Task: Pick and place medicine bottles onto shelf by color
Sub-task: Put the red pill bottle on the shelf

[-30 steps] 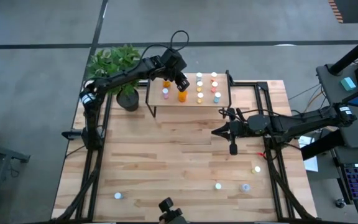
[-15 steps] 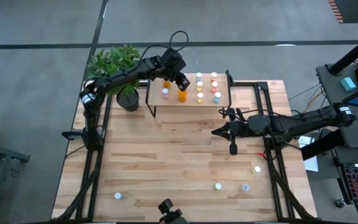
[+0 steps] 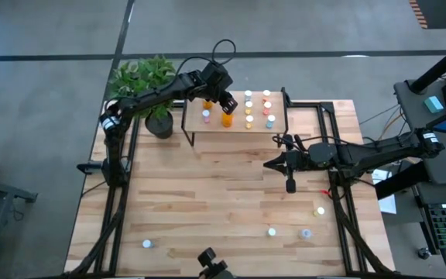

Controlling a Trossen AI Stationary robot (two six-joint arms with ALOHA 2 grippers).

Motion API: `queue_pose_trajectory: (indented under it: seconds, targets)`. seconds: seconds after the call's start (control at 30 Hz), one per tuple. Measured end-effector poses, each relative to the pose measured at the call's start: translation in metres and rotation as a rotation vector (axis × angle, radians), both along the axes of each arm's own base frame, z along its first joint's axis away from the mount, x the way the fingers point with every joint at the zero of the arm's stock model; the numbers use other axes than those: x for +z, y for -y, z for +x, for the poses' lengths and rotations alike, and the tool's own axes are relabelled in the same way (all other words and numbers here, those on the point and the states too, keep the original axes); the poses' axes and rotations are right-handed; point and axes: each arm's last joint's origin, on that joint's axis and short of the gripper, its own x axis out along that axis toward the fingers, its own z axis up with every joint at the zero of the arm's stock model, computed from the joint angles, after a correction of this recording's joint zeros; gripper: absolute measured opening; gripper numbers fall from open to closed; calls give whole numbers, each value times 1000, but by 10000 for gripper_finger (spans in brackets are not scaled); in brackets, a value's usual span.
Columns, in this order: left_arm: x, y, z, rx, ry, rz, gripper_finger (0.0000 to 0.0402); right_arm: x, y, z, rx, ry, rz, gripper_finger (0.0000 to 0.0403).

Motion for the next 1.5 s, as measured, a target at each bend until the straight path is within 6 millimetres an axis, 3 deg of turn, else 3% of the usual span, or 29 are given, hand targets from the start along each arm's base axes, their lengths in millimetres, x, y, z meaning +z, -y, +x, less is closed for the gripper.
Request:
queue_pose_trajectory:
  seconds: [0.57,1.07,1.23,1.4,1.5]
  targets:
    - [0,0,0,0,-3,1,160,0,0,0,1,0,-1,8]
    - [2,0,0,-16,-9,24,163,0,0,0,1,0,-2,9]
    - [20,7,-7,-124,-35,132,163,0,0,0,1,-1,-1,9]
    - [44,24,-22,-426,-202,408,163,0,0,0,-5,-5,17,9]
    - [47,29,-30,-581,-317,511,162,0,0,0,-13,-4,43,9]
